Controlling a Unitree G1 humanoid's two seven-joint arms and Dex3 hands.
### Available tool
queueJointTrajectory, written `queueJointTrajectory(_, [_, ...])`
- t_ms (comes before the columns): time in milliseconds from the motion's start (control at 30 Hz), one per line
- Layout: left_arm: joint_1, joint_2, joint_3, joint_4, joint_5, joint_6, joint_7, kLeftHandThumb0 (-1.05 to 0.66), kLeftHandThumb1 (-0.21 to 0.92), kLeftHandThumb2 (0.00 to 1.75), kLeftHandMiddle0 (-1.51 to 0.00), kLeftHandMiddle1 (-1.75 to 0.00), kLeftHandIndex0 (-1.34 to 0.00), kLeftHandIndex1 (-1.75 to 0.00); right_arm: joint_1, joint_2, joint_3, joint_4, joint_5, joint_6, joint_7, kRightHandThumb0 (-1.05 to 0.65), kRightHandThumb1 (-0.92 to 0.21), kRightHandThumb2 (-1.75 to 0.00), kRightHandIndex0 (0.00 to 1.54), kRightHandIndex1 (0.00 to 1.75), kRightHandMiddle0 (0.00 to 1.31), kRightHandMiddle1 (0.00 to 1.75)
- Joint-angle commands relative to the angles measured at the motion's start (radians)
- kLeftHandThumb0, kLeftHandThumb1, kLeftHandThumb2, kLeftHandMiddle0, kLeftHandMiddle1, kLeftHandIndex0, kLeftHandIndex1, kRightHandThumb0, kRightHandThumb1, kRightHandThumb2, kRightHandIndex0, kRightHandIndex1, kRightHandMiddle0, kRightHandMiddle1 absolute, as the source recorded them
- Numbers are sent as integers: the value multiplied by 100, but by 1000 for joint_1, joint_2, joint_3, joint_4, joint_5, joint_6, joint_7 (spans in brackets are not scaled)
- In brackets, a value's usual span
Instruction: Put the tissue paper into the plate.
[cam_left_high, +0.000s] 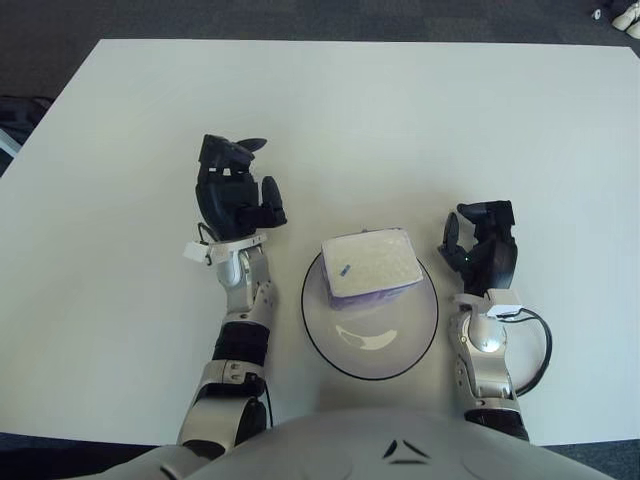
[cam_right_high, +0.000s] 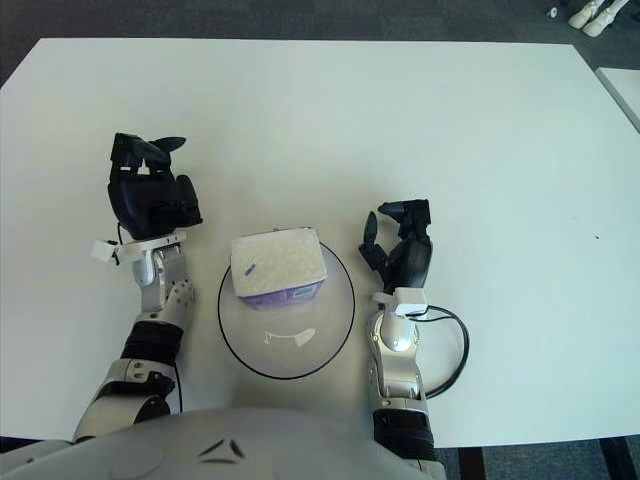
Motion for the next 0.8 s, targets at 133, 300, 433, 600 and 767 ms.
queueJointTrajectory(133, [145, -58, -17, 15, 173, 128, 133, 0, -7, 175, -89, -172, -69, -175, 49, 17, -4, 74, 7, 24, 4, -37, -77, -75, 56, 129, 28, 175])
queueJointTrajectory(300, [176, -19, -26, -6, 283, 212, 203, -1, -6, 175, -88, -174, -69, -175, 49, 18, -3, 76, 7, 20, 4, -37, -77, -75, 57, 129, 28, 175])
queueJointTrajectory(433, [174, 12, -14, 34, 324, 222, 211, -1, -6, 175, -88, -174, -69, -175, 50, 20, -2, 74, 1, 19, -2, -37, -77, -75, 58, 130, 28, 175])
queueJointTrajectory(600, [164, 40, -2, 95, 374, 206, 221, -1, -6, 175, -88, -175, -69, -175, 52, 22, 1, 68, -5, 28, -9, -37, -75, -77, 58, 131, 29, 175])
queueJointTrajectory(767, [145, 57, 12, 163, 392, 178, 218, -1, -6, 175, -88, -174, -69, -175, 52, 24, 3, 64, -8, 37, -18, -38, -72, -81, 58, 132, 31, 175])
